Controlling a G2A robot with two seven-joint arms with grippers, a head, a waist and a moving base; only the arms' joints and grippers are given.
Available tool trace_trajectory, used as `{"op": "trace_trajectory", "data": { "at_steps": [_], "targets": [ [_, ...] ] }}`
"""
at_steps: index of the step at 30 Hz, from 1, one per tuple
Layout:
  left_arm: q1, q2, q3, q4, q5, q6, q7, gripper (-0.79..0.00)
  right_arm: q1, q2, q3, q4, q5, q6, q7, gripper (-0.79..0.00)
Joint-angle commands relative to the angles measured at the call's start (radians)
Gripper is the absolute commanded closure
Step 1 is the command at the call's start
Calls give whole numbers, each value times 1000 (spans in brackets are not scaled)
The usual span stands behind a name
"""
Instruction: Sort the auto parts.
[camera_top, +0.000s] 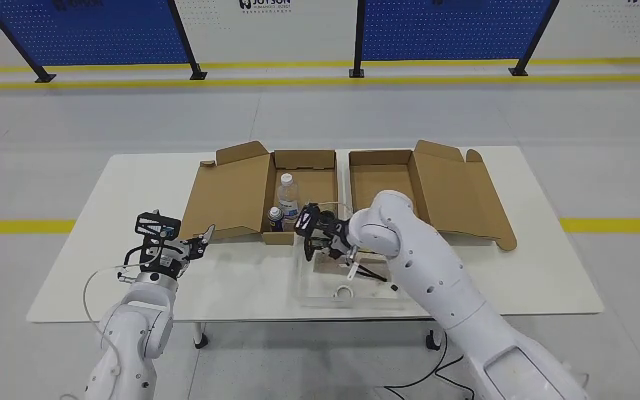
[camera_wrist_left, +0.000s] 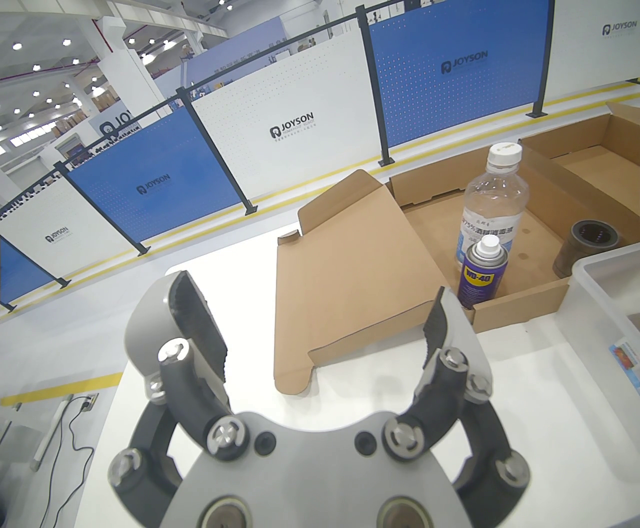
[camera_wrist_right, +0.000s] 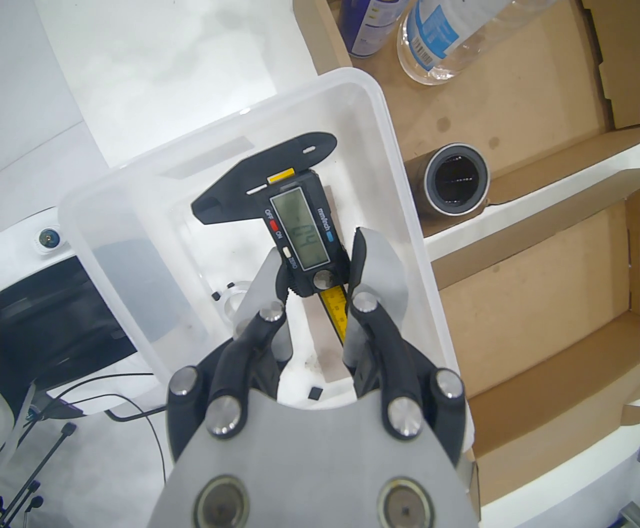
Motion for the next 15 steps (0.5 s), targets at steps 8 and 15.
{"op": "trace_trajectory", "data": {
  "at_steps": [8,15],
  "targets": [
    [0,0,0,0,0,0,0,-785,-14,20,48,-93,39,4,16,0],
    [0,0,0,0,0,0,0,-785,-17,29,59,-127,61,9,20,0]
  ]
}}
